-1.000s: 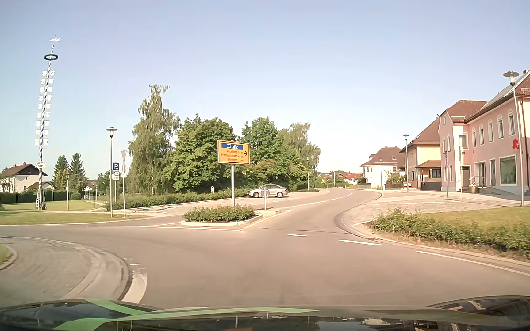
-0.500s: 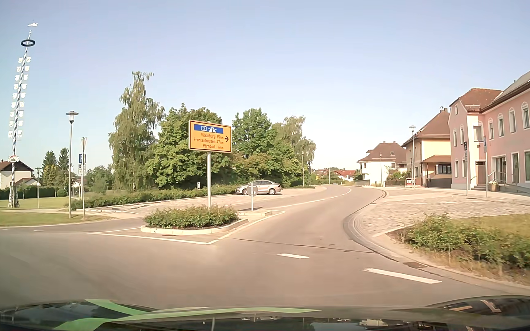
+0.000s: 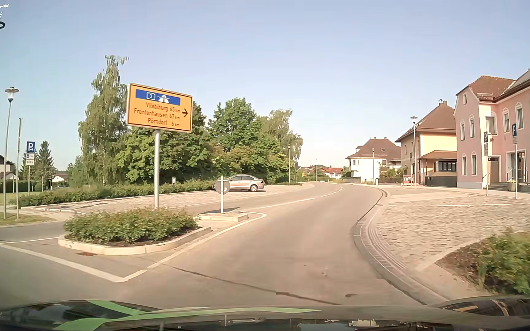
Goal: Follow the waypoints while adhering to traffic rules and regulations
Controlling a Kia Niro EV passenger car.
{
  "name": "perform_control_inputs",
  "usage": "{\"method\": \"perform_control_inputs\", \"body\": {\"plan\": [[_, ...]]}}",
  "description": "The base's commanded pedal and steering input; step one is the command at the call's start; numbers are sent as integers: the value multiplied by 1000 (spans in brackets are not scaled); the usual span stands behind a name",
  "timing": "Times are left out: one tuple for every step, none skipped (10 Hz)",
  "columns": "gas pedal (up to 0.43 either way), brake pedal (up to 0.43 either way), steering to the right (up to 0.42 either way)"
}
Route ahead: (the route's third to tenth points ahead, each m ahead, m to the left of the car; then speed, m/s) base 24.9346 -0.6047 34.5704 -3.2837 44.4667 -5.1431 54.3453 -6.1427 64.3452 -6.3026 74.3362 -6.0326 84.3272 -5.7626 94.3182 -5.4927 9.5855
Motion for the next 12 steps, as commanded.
{"method": "perform_control_inputs", "body": {"plan": [[130, 0, 46], [130, 0, 53], [138, 0, 58], [150, 0, 60], [150, 0, 62], [150, 0, 62], [150, 0, 63], [169, 0, 64], [177, 0, 68], [177, 0, 71], [189, 0, 72], [189, 0, 72]]}}
